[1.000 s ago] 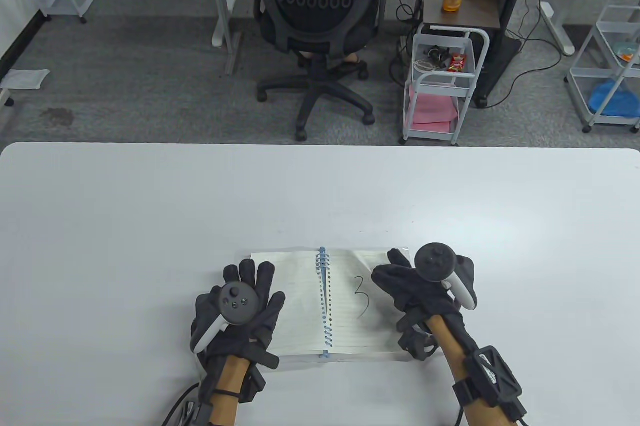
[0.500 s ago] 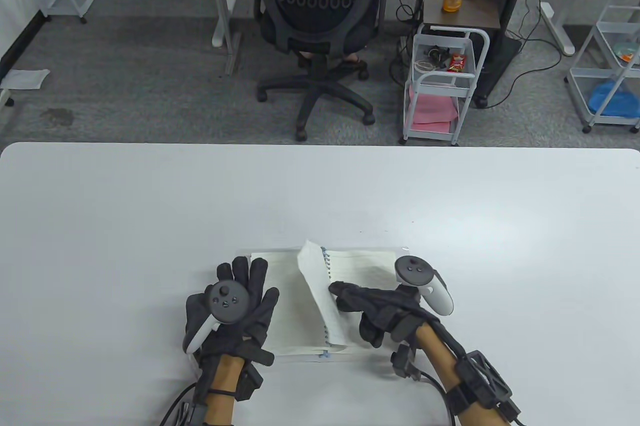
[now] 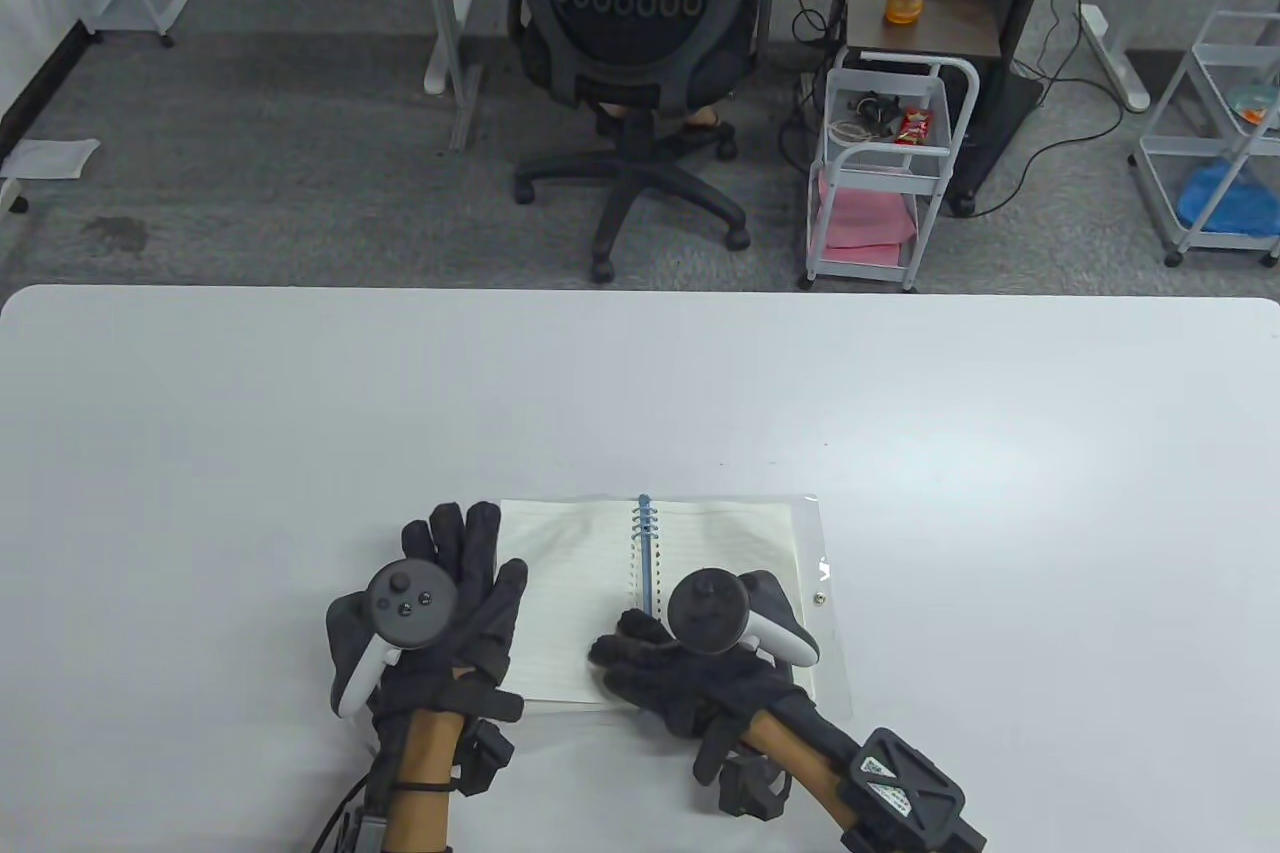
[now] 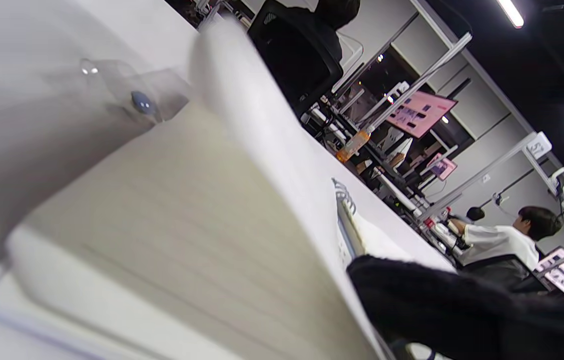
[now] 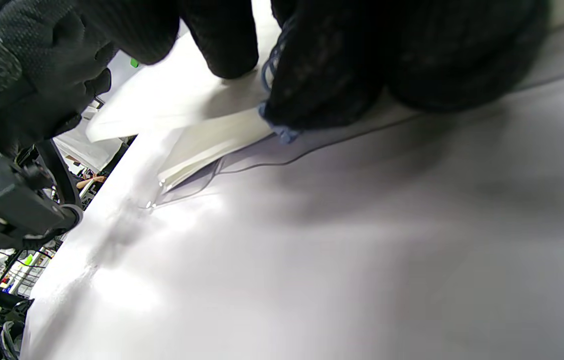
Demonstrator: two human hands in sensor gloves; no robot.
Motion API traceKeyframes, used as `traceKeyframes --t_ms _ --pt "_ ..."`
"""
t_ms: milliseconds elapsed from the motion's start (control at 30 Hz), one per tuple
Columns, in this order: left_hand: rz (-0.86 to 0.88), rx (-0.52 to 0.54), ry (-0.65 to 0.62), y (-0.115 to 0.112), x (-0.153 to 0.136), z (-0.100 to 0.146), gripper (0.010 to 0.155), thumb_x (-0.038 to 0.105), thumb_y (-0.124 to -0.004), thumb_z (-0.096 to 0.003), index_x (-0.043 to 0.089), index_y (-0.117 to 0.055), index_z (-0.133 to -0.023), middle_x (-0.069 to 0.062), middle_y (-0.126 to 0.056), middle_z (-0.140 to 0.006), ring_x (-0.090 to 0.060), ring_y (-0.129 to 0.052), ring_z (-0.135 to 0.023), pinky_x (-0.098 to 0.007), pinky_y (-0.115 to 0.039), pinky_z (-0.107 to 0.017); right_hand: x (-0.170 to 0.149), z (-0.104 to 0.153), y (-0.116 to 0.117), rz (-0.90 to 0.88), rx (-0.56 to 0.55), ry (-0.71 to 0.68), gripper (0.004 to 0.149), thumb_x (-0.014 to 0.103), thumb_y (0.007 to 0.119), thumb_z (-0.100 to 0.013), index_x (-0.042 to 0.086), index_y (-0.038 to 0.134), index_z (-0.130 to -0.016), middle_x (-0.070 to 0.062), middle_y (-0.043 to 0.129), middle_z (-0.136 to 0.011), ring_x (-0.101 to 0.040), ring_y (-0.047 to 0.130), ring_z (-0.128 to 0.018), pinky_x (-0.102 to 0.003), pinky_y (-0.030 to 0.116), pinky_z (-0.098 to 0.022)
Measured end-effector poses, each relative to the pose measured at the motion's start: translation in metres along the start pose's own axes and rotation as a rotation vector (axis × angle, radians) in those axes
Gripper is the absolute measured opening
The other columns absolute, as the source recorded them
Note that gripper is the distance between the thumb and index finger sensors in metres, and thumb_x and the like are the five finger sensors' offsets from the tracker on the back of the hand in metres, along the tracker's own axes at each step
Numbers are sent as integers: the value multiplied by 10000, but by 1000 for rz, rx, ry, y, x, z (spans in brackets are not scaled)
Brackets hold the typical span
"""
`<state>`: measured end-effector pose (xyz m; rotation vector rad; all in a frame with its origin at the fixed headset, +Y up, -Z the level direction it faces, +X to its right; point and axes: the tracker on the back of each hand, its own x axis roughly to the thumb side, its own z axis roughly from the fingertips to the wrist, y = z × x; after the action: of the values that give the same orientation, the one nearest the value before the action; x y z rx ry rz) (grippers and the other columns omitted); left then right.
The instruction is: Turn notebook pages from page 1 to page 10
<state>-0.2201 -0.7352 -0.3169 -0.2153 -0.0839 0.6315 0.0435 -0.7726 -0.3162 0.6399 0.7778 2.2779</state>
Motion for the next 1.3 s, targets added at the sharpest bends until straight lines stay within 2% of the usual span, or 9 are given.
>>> traceKeyframes --t_ms 233,367,433,500,633,800,967,1167,1300 --pt "-50 -40 -6 -10 6 -4 696 638 -422 -617 400 -100 -1185 -24 46 -1198 -283 151 -1079 -548 43 -678 -14 10 -32 -116 -147 -34 529 482 565 -629 202 620 -1074 -218 452 -1143 -202 901 -341 -424 823 -255" --pt "-58 -54 -1 -13 7 -5 697 637 -424 -617 397 -101 -1187 -24 45 -1198 -284 151 -1079 -548 43 -677 -39 13 -53 37 -260 116 526 477 576 -626 195 640 -1066 -215 476 -1137 -211 900 -338 -432 820 -253" --pt "-64 -57 -1 -14 7 -6 697 637 -423 -617 397 -101 -1187 -29 48 -1198 -284 153 -1078 -548 44 -678 -55 12 -61 145 -264 238 519 480 581 -621 203 663 -1052 -177 501 -1139 -200 897 -327 -421 819 -244" --pt "-70 -61 1 -15 7 -6 697 637 -423 -617 398 -102 -1187 -22 46 -1198 -284 151 -1079 -548 44 -678 -69 12 -69 126 -282 265 494 491 579 -620 270 632 -1059 -65 475 -1157 -155 881 -288 -375 813 -196" --pt "-104 -78 7 -21 9 -8 697 636 -424 -617 397 -103 -1188 -19 47 -1198 -283 152 -1079 -548 44 -678 -92 12 -85 105 -366 389 482 473 619 -614 308 591 -1067 -49 422 -1161 -124 845 -278 -365 802 -208" --pt "-178 -100 14 -31 9 -13 694 635 -425 -616 401 -106 -1186 -16 44 -1198 -279 151 -1079 -547 44 -679 -101 11 -89 172 -393 479 532 473 669 -599 347 479 -1080 -20 351 -1161 -53 807 -256 -286 781 -167" --pt "-218 -142 27 -40 9 -18 693 634 -428 -616 400 -110 -1186 -14 43 -1196 -279 152 -1077 -547 44 -678 -105 12 -91 160 -396 532 677 547 669 -581 277 328 -1100 -104 285 -1157 -6 778 -270 -241 775 -169" --pt "-229 -151 23 -42 11 -19 693 634 -428 -616 400 -110 -1186 -15 43 -1196 -278 151 -1078 -546 44 -678 -104 13 -91 163 -404 509 622 530 682 -588 288 418 -1097 -111 326 -1153 -18 789 -269 -252 783 -166" --pt "-213 -147 21 -40 10 -19 693 633 -428 -616 400 -110 -1185 -16 44 -1196 -278 152 -1077 -546 43 -678 -99 17 -92 158 -463 457 552 467 754 -568 297 572 -1061 -147 331 -1142 -65 836 -264 -290 804 -163"
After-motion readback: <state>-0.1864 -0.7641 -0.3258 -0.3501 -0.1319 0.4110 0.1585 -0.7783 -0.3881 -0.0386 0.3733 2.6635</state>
